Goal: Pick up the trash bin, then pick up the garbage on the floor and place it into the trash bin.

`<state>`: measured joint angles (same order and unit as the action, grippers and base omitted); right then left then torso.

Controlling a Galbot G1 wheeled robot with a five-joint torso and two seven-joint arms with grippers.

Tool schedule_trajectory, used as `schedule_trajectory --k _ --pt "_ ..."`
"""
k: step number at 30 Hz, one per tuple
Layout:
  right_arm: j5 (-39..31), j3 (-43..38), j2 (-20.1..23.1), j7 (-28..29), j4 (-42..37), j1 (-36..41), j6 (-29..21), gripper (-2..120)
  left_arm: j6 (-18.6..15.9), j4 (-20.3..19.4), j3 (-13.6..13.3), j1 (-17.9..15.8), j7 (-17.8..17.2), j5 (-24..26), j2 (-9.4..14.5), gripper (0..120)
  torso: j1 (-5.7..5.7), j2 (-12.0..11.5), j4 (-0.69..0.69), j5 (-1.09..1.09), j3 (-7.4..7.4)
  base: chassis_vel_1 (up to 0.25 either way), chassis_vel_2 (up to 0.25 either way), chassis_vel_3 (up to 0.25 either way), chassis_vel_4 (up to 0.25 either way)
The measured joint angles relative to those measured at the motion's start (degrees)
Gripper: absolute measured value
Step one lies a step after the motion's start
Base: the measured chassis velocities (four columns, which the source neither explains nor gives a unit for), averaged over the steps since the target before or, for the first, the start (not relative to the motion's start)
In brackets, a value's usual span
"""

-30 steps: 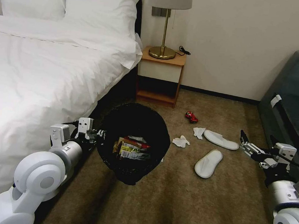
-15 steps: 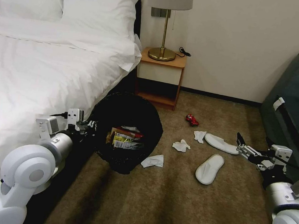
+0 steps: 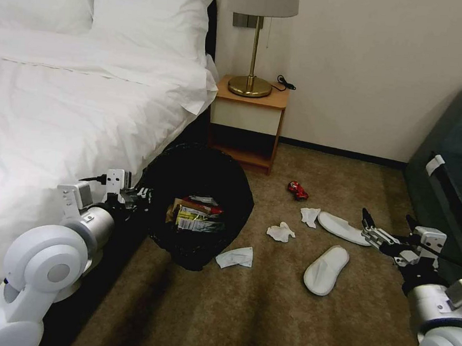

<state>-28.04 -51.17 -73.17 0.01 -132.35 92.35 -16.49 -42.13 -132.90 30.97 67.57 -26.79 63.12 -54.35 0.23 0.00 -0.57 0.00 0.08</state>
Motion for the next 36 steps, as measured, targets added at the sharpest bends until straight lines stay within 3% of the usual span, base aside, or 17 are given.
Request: schedule_trajectory --k 36 --pt "1.0 2.2 -1.13 -0.39 0.38 1.13 -0.17 100 0.0 -0.94 0.08 0.56 0.27 0.09 -0.13 2 0.0 0.0 0.0 0.0 0.0 -0.064 0.065 0.068 -0.066"
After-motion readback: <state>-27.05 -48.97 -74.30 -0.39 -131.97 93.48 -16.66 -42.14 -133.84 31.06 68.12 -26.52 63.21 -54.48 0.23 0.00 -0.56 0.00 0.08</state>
